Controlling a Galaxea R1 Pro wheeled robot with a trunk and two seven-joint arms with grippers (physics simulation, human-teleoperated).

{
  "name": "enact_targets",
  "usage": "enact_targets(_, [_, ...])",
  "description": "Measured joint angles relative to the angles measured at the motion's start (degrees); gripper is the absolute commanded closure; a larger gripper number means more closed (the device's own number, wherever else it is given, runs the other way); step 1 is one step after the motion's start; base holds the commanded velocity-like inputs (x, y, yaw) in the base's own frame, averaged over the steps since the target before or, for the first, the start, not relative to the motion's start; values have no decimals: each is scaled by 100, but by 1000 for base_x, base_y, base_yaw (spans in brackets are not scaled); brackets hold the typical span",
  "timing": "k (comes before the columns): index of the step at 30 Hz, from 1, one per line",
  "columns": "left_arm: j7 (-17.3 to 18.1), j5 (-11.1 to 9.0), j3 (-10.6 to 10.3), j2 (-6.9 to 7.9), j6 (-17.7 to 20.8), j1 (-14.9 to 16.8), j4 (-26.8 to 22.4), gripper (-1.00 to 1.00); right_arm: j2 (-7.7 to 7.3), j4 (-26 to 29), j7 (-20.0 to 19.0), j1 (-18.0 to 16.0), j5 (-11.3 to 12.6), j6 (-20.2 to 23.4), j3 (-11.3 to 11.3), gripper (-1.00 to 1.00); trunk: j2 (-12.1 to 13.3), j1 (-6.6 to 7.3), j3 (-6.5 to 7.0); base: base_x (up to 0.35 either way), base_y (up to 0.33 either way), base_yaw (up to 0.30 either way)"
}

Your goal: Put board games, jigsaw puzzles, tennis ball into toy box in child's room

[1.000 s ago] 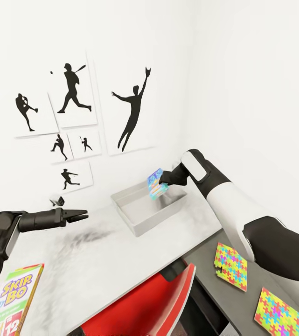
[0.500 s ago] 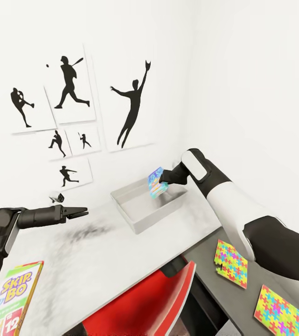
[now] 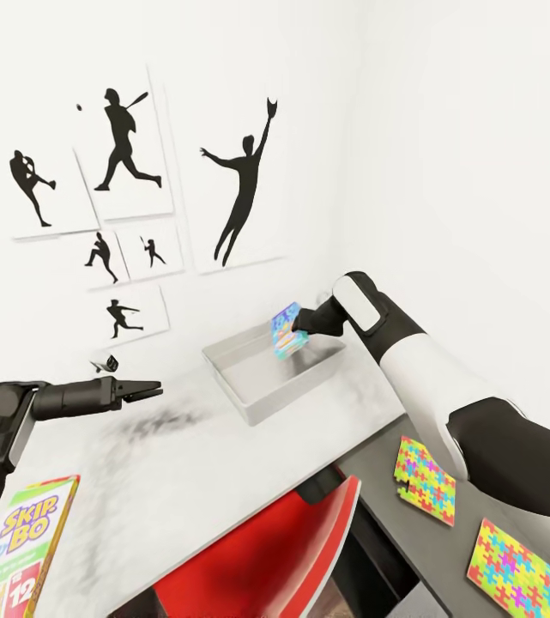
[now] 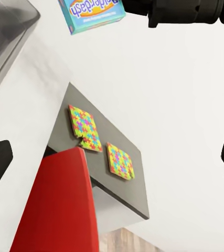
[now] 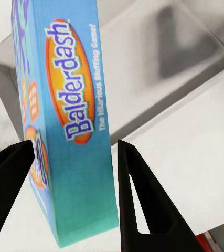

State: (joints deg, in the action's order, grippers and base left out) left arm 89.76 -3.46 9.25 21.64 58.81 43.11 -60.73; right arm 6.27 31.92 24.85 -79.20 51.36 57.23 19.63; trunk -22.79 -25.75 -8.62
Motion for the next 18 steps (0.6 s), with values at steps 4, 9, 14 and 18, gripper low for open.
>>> enact_targets(4, [0,0,-1,3,2,0,-97,-100,5,9,0,0,-1,-19,0,100,0,0,-38,0,0,0])
enact_targets(9, [0,0,7,2,5,0,-134,-100,-12,195,0,-1,1,-52,7,100,-1,0,-85,0,0,0])
enact_targets(14, [0,0,10,3,4,0,-139,-100,-25,317,6,0,-4,-54,11,100,0,0,-132,0,0,0])
enact_targets(18, [0,0,9,3,4,0,-140,-100,-31,340,6,0,-4,-54,13,100,0,0,-170,0,0,0])
